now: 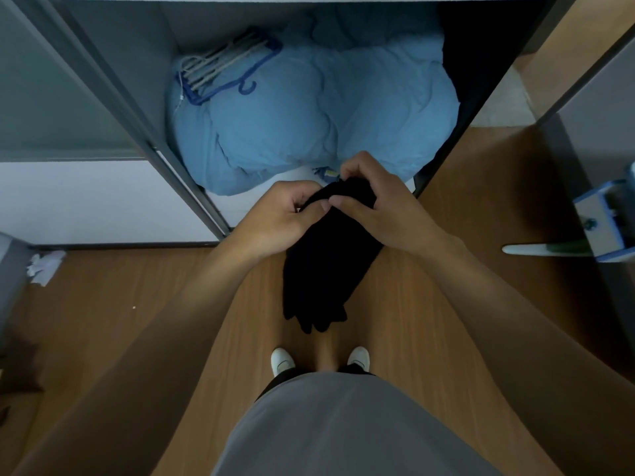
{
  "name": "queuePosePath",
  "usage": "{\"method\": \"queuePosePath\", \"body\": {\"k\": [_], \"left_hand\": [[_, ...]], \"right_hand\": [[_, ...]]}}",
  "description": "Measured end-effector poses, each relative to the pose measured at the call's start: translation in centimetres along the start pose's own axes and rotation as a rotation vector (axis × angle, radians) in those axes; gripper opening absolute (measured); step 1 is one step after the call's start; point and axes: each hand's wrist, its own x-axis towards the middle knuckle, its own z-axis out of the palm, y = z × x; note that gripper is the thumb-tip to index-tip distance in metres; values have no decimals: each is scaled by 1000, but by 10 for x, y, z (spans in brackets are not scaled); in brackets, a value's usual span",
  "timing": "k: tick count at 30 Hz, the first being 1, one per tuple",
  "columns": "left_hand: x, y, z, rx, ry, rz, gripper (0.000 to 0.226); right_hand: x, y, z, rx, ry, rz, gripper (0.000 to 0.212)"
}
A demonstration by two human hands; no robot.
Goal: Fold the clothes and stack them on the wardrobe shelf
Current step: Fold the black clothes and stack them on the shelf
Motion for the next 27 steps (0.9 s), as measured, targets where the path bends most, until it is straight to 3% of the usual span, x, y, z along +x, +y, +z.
{"method": "queuePosePath", "body": {"k": [6,11,17,27], "left_hand": [[-8,-18,-8,67,76,-5,4],[-20,-43,-5,111,96,-6,28],[-26,-58,-3,184,123,75,22],[-12,-60,11,52,299,182,22]], "right_hand": [[5,-1,7,-193,-96,-68,13],[12,-1,13,-283,-178,7,11],[24,-5,14,-337,-281,66,17],[44,-23,14,-420,-177,53,17]]}}
